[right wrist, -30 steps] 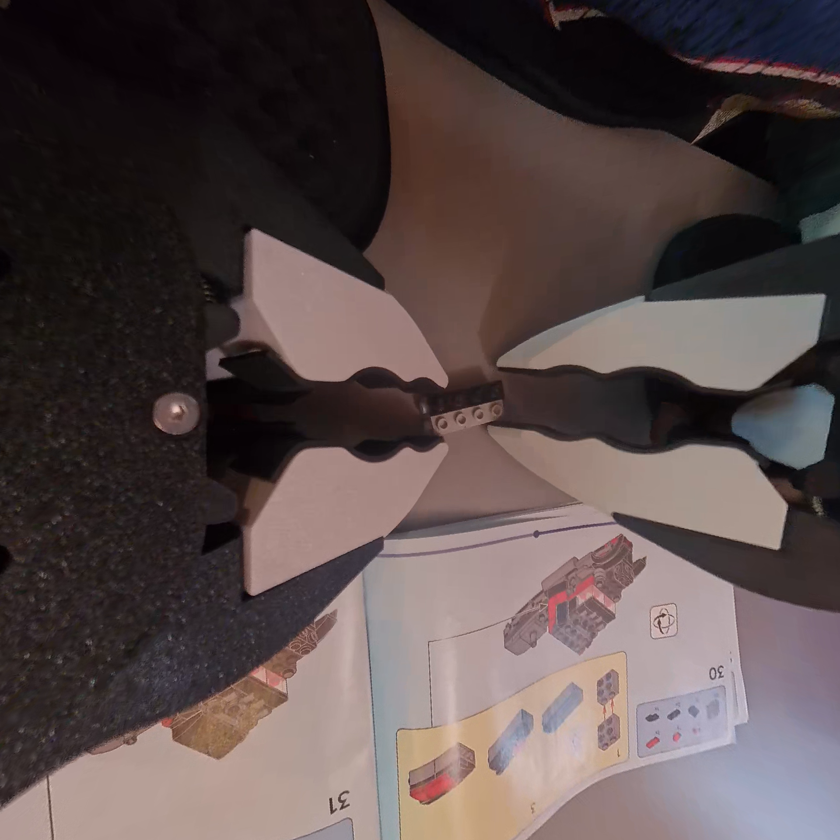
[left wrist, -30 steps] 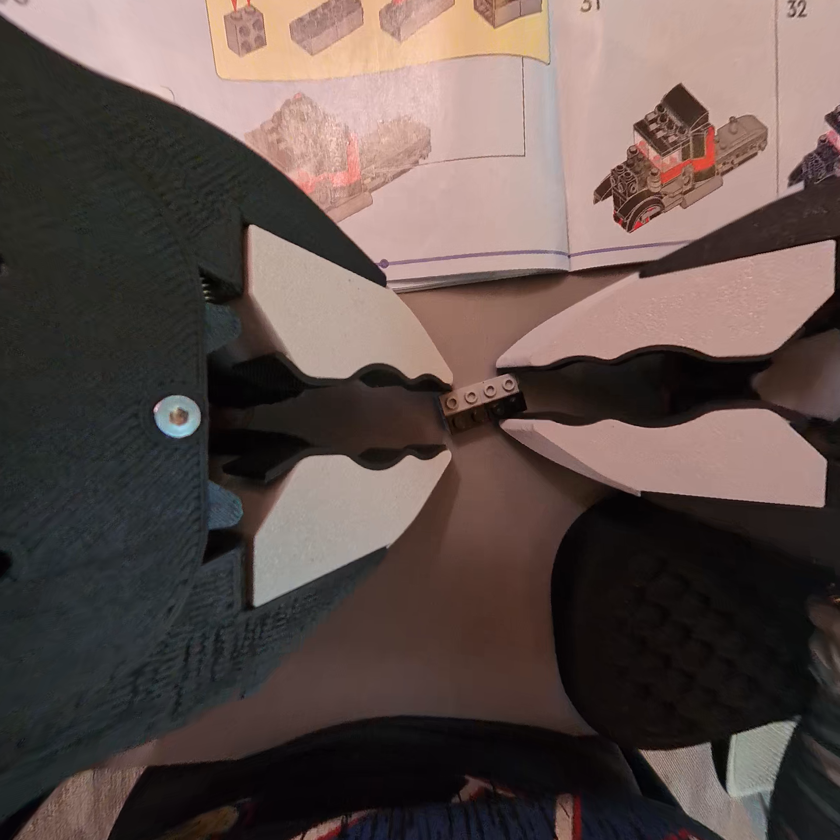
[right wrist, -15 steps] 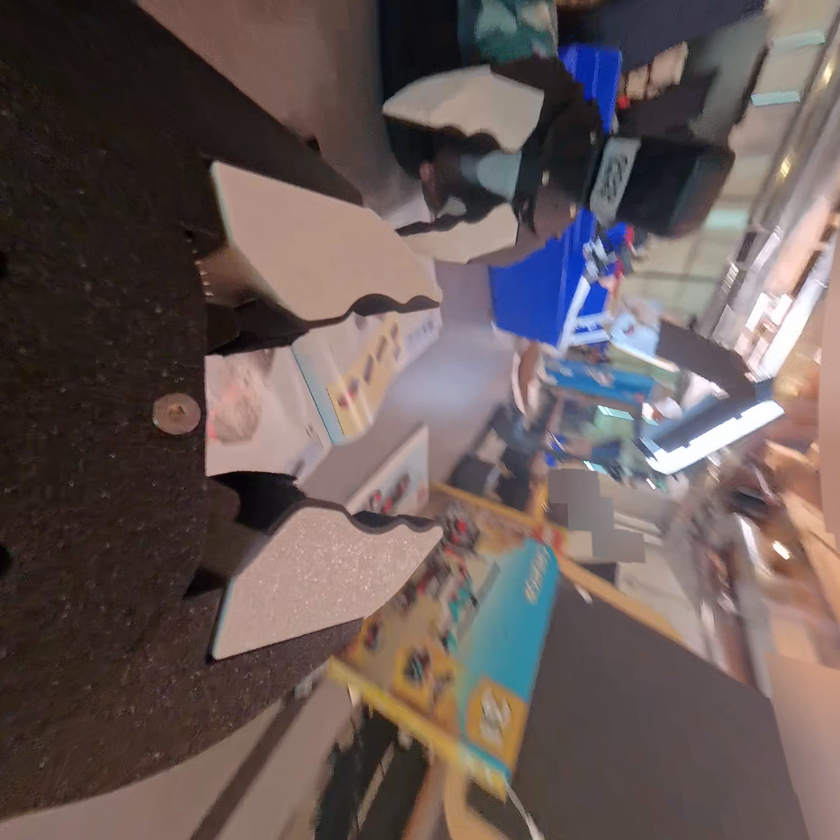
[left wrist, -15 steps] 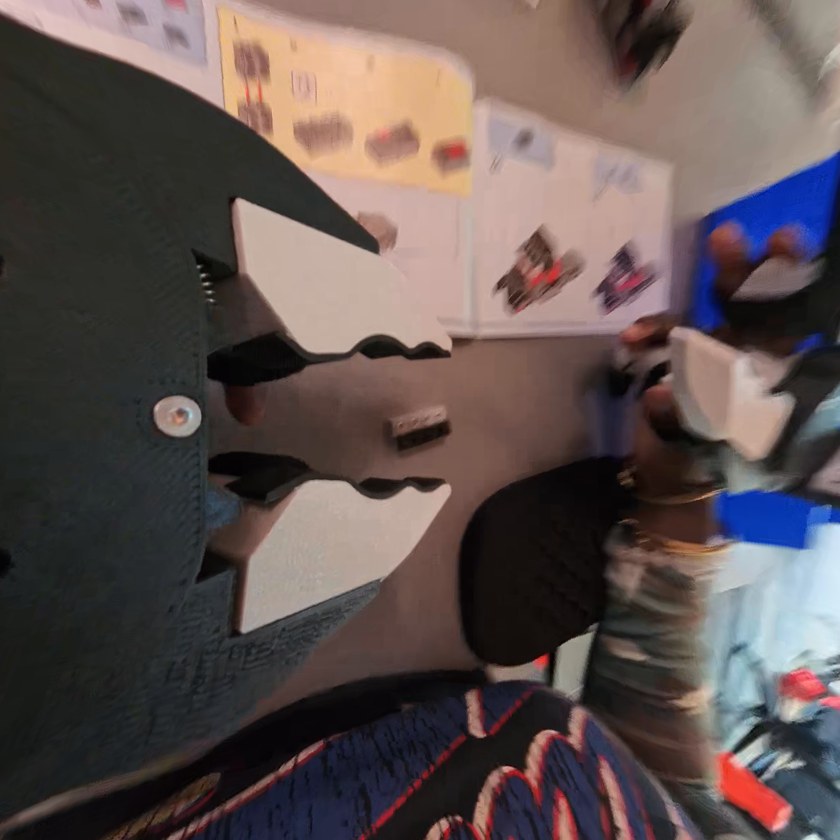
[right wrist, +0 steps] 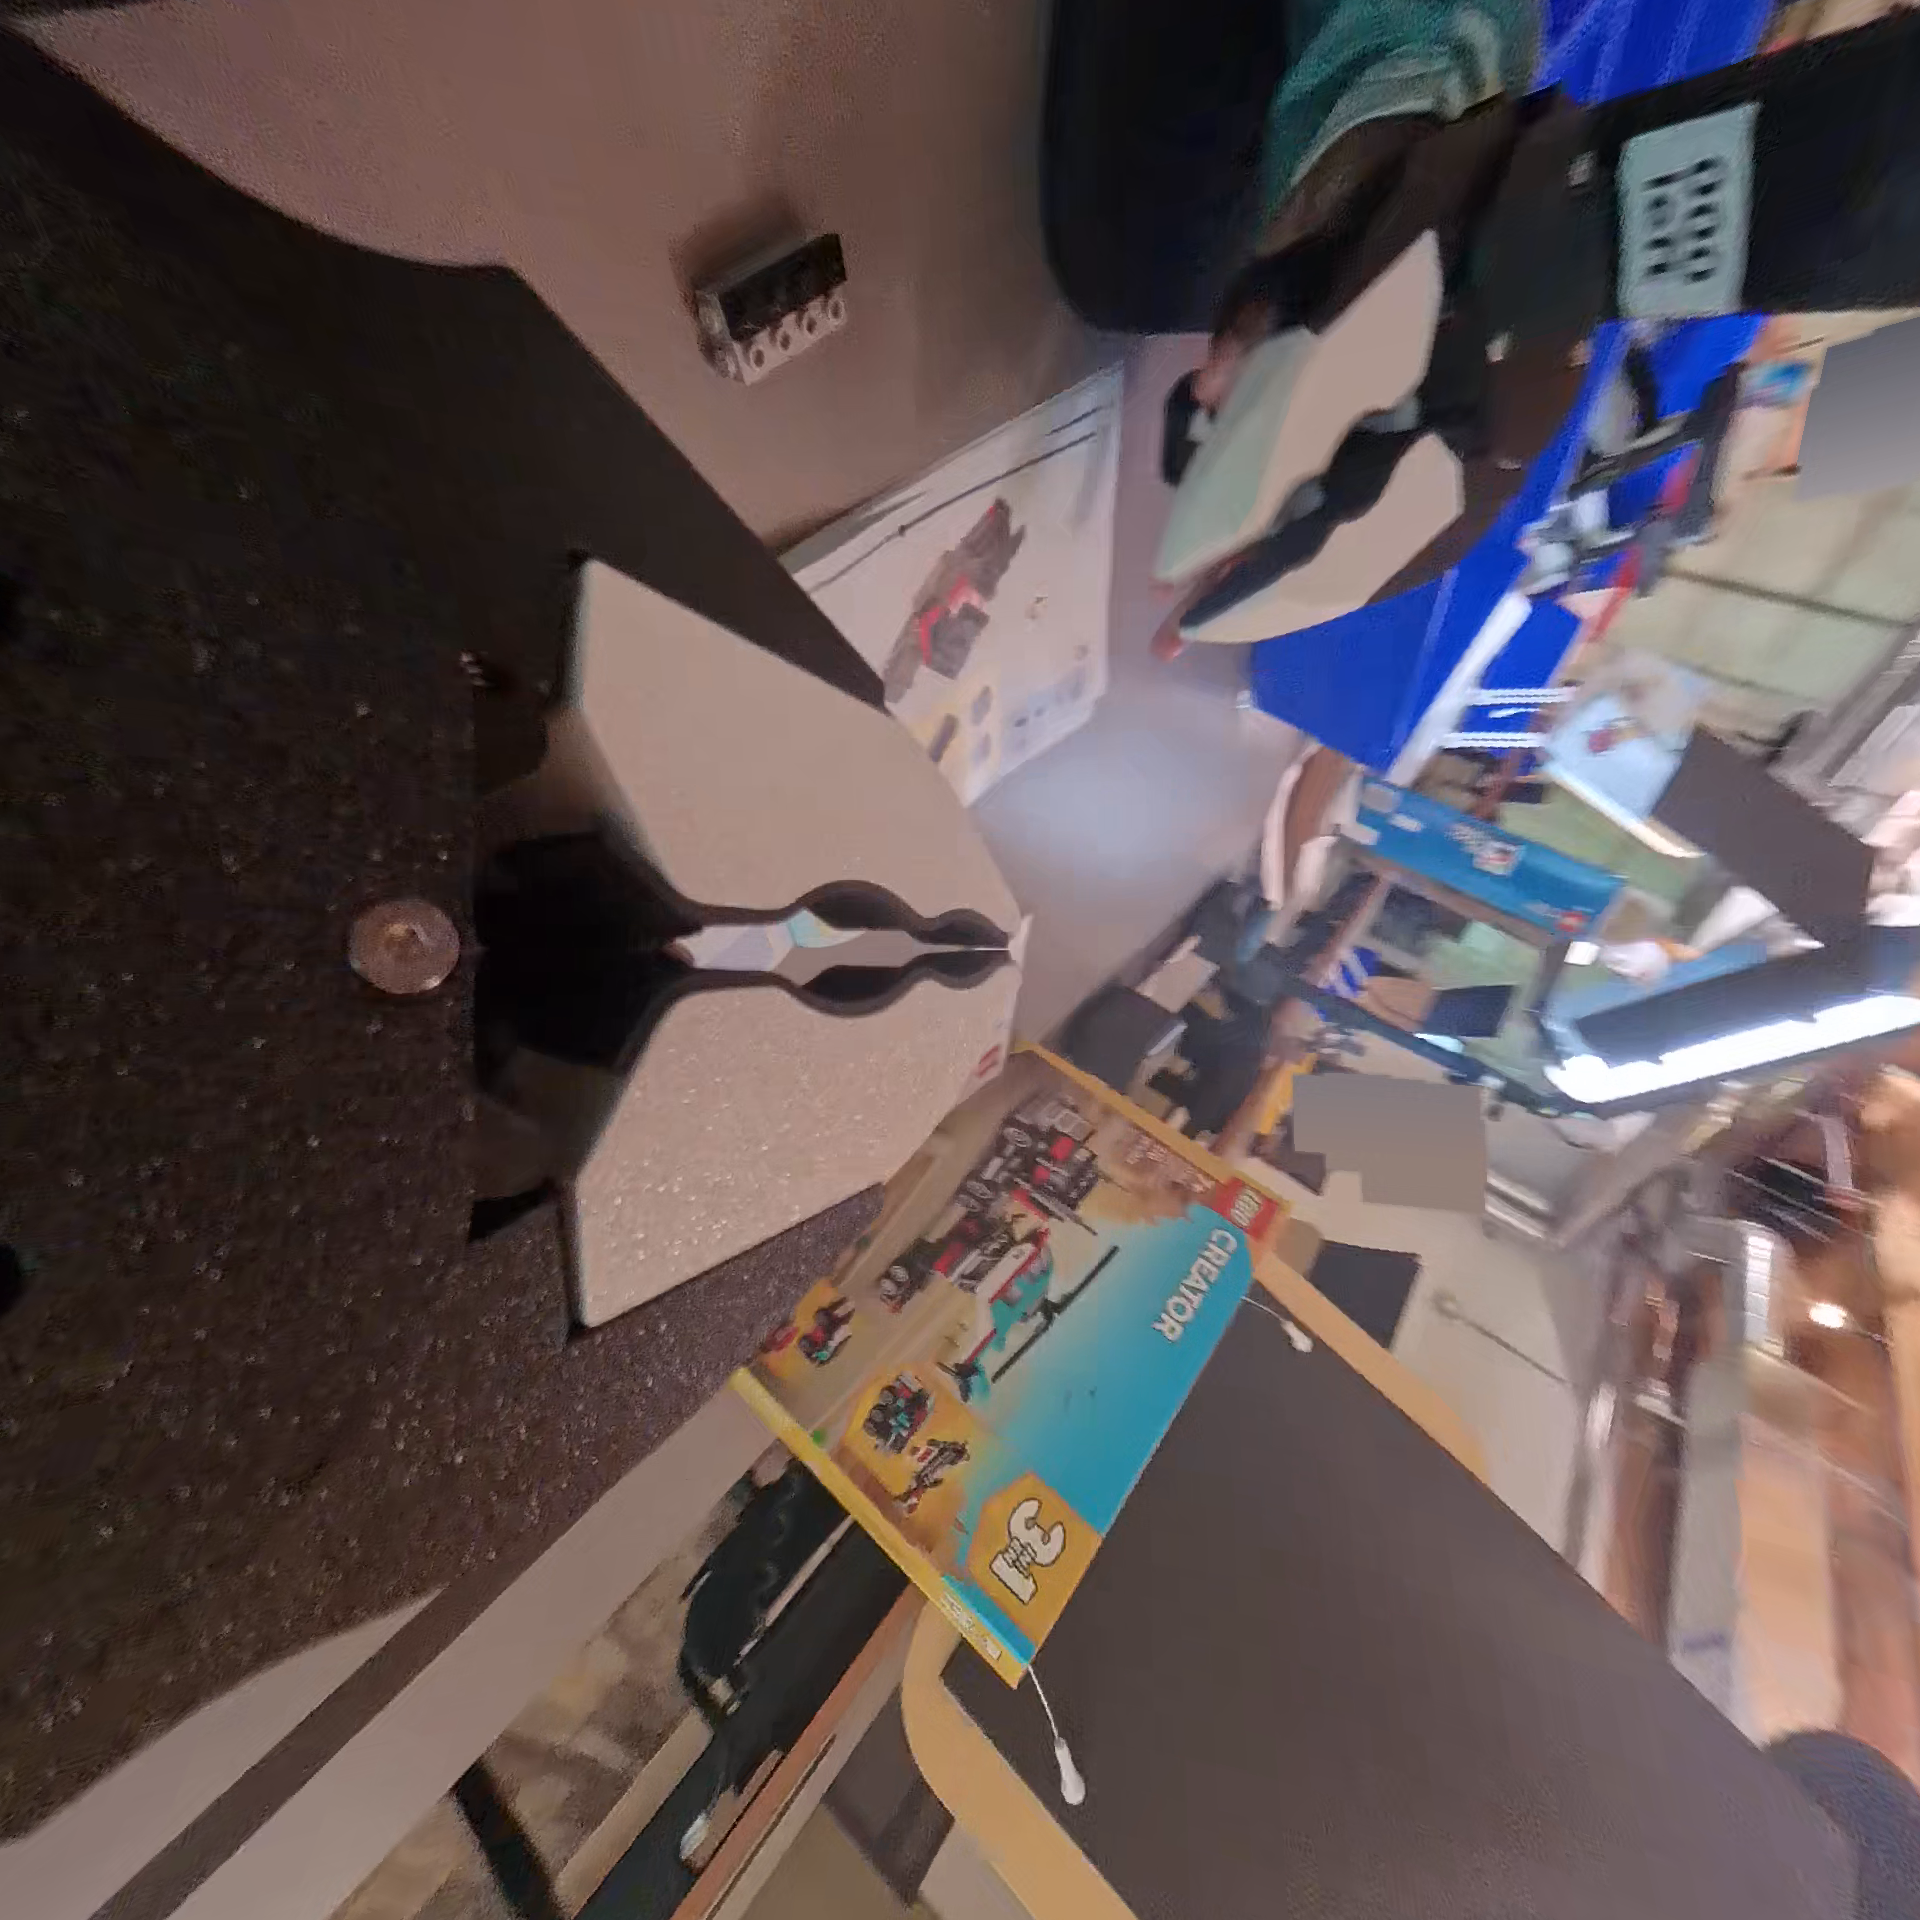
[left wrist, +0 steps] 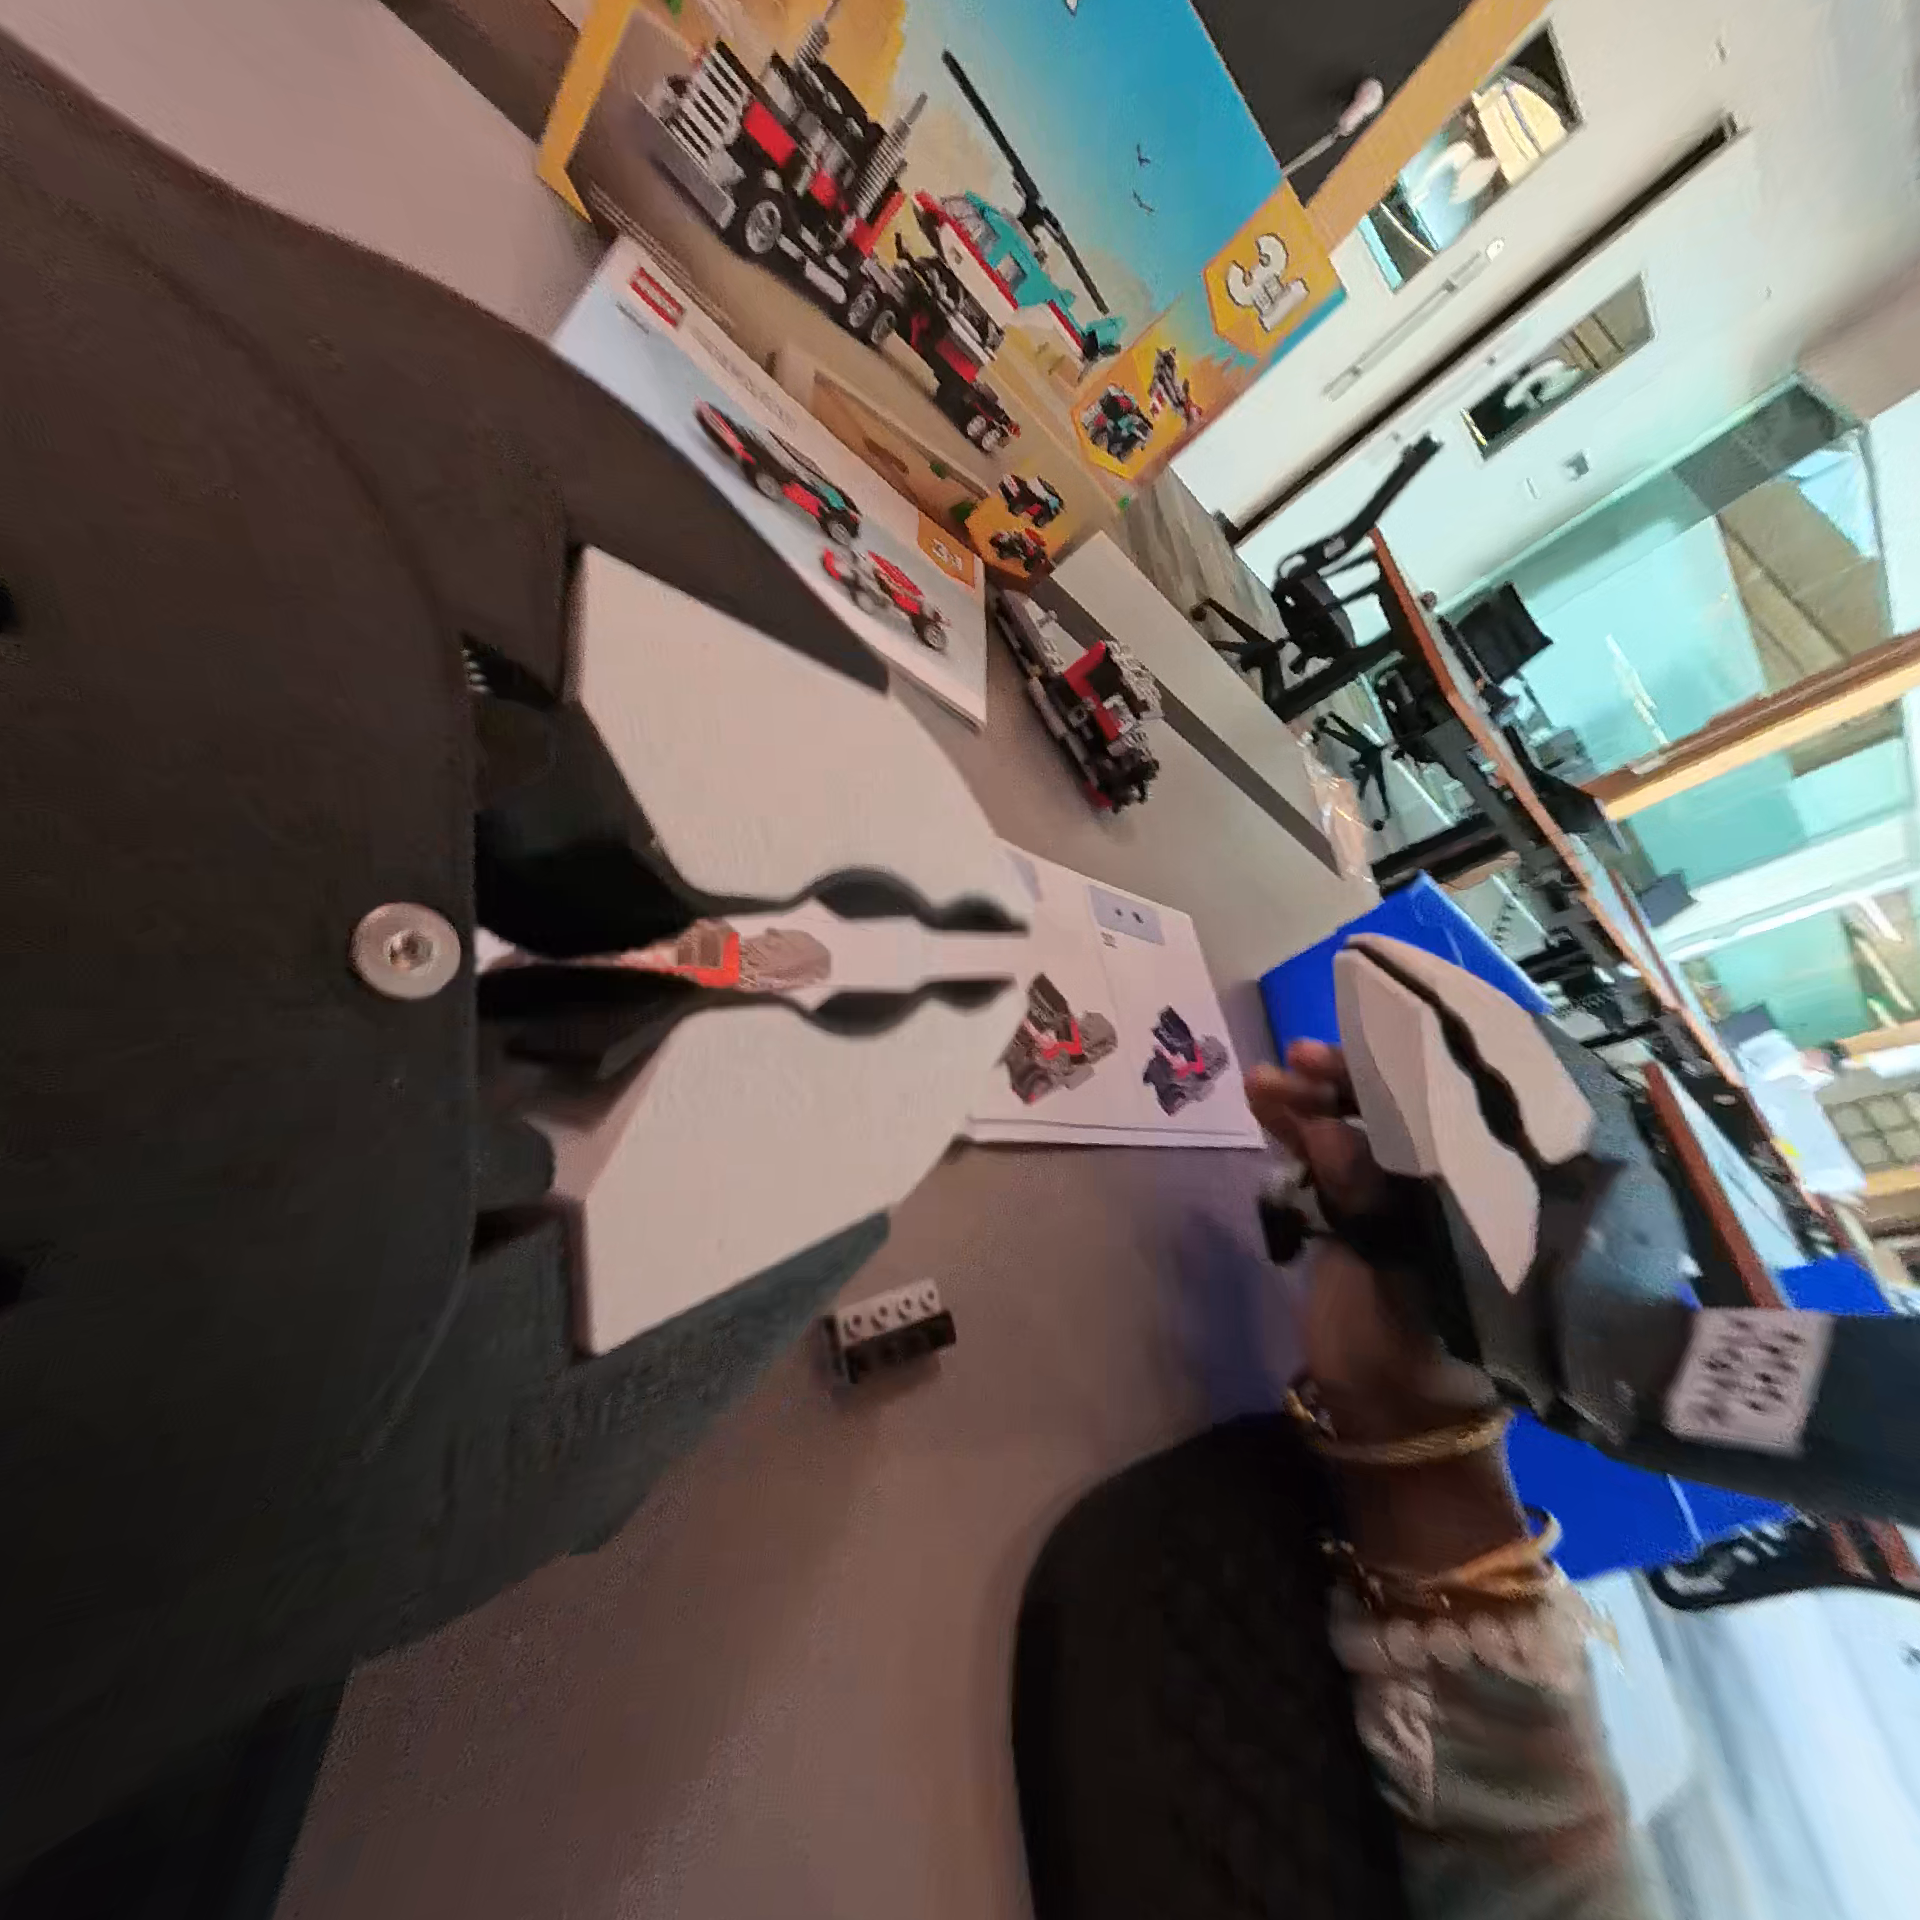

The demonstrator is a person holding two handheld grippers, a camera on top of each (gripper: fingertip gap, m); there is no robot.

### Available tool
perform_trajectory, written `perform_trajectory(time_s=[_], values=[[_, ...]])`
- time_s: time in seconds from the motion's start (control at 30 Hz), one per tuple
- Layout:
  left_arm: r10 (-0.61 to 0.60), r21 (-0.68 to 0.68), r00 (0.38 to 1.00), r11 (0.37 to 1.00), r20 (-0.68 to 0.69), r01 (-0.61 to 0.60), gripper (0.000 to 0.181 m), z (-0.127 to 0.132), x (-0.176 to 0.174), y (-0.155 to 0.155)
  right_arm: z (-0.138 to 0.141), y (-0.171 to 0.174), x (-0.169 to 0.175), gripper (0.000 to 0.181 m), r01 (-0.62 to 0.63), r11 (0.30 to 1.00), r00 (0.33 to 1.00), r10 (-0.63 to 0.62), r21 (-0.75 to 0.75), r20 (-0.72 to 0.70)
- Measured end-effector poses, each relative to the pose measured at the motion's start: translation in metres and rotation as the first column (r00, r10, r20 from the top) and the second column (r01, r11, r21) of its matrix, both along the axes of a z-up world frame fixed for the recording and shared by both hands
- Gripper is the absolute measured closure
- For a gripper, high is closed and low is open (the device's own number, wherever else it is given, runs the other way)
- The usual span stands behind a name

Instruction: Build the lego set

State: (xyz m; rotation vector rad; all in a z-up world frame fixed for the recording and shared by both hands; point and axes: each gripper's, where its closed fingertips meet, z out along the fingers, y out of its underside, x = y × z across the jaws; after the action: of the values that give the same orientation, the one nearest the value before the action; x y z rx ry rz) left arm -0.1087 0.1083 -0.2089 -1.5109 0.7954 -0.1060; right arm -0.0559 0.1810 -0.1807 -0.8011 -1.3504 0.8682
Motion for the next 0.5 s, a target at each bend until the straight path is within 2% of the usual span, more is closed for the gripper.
perform_trajectory(time_s=[0.03,0.13,0.27,0.33,0.4,0.43,0.5], values=[[0.021,-0.005,1.000,1.000,-0.016,-0.021,0.180,-0.001,-0.004,0.001,0.000,-0.003,-0.002,0.181,0.020,0.999,0.999,-0.021,0.026,0.026],[0.064,0.033,0.998,0.997,-0.002,-0.064,0.181,0.004,-0.011,0.003,0.019,-0.022,-0.003,0.179,0.049,0.993,0.999,-0.047,0.108,-0.016],[0.163,0.094,0.984,0.981,0.074,-0.169,0.177,0.012,-0.028,0.007,0.057,-0.047,0.021,0.167,0.017,0.998,0.994,-0.011,0.055,-0.105],[0.237,0.107,0.963,0.962,0.126,-0.250,0.165,0.015,-0.041,0.009,0.082,-0.040,0.052,0.159,0.067,0.997,0.987,-0.060,0.040,-0.151],[0.297,0.110,0.940,0.942,0.170,-0.318,0.148,0.016,-0.054,0.010,0.106,-0.020,0.096,0.148,0.177,0.981,0.974,-0.163,0.079,-0.156],[0.317,0.114,0.930,0.933,0.188,-0.342,0.139,0.017,-0.059,0.011,0.116,-0.003,0.124,0.147,0.269,0.958,0.957,-0.255,0.100,-0.135],[0.344,0.138,0.911,0.915,0.227,-0.380,0.120,0.022,-0.067,0.011,0.129,0.040,0.189,0.149,0.490,0.869,0.871,-0.487,0.071,-0.060]])
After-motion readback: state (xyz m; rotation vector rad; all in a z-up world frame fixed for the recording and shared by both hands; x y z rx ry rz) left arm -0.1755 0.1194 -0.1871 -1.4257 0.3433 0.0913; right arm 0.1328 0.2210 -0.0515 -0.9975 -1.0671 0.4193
